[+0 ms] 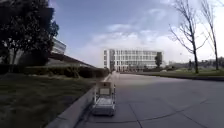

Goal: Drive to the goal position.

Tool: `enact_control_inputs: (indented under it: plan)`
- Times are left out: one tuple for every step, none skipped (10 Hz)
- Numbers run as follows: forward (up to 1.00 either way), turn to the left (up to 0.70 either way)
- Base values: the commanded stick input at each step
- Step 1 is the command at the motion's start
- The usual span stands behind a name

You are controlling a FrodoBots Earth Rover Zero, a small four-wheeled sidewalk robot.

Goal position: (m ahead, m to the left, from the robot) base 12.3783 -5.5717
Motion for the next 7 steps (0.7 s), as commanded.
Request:
enact_control_inputs:
  plan:
    - [0.00,0.00]
    - [0.00,0.00]
    - [0.00,0.00]
    - [0.00,0.00]
    - [-0.41,0.00]
    - [-0.50,0.00]
    - [-0.21,0.00]
